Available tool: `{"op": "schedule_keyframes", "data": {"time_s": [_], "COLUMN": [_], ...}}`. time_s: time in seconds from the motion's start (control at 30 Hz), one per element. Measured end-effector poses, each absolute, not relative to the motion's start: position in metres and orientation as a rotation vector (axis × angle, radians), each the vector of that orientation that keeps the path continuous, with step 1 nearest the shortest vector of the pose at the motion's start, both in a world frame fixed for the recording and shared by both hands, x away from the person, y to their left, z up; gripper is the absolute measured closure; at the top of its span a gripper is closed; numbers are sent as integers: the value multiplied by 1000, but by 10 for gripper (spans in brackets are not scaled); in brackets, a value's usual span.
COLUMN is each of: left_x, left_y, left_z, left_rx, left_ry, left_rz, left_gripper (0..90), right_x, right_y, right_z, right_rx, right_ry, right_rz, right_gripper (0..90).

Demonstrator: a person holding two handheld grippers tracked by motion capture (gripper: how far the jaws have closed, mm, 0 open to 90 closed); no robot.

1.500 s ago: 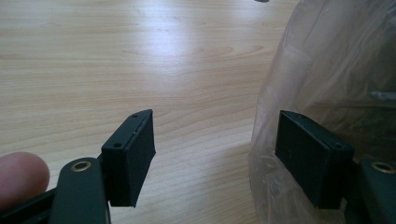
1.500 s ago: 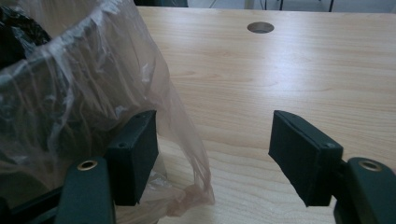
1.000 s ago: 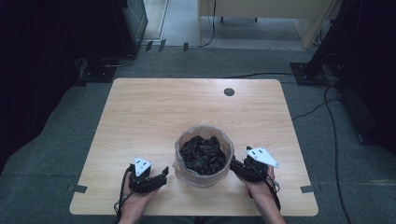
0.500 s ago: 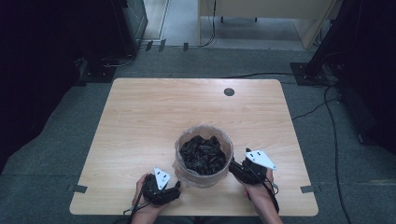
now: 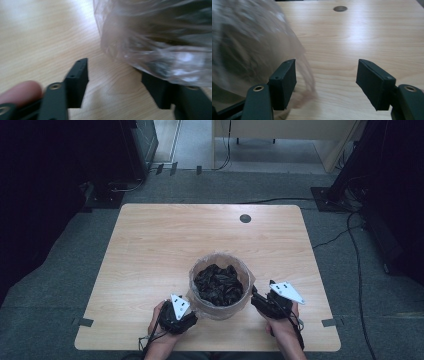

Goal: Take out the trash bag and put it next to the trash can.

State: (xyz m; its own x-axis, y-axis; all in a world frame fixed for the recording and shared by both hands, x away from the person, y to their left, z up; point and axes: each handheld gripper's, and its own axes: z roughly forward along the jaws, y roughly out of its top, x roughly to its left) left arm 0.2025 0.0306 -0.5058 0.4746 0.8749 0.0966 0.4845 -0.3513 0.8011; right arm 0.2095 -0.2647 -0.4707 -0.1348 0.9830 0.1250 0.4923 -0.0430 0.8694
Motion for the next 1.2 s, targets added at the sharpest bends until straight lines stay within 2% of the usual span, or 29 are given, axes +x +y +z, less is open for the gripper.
{"op": "schedule_keyframes", "data": {"time_s": [0.2, 0.37, 0.53, 0.63, 0.77, 1.03, 1.1, 1.2], "left_x": [202, 201, 202, 201, 200, 197, 195, 193], "left_y": [28, 30, 33, 35, 40, 45, 46, 47], "left_z": [-502, -496, -489, -484, -476, -457, -451, -442], "left_rx": [1969, 1913, 1861, 1831, 1801, 1740, 1723, 1706], "left_ry": [1084, 1069, 1061, 1059, 1063, 1045, 1040, 1025], "left_rz": [666, 645, 590, 577, 535, 547, 554, 566], "left_gripper": [689, 849, 900, 900, 900, 900, 900, 900], "right_x": [200, 193, 201, 209, 216, 216, 214, 211], "right_y": [-291, -280, -259, -248, -243, -246, -246, -245], "right_z": [-494, -520, -518, -520, -519, -505, -495, -478], "right_rx": [1729, 1743, 1664, 1657, 1657, 1579, 1544, 1486], "right_ry": [1642, 1772, 1816, 1812, 1773, 1721, 1697, 1665], "right_rz": [1057, 982, 1008, 988, 986, 1165, 1192, 1209], "right_gripper": [327, 307, 234, 229, 337, 764, 823, 857]}}
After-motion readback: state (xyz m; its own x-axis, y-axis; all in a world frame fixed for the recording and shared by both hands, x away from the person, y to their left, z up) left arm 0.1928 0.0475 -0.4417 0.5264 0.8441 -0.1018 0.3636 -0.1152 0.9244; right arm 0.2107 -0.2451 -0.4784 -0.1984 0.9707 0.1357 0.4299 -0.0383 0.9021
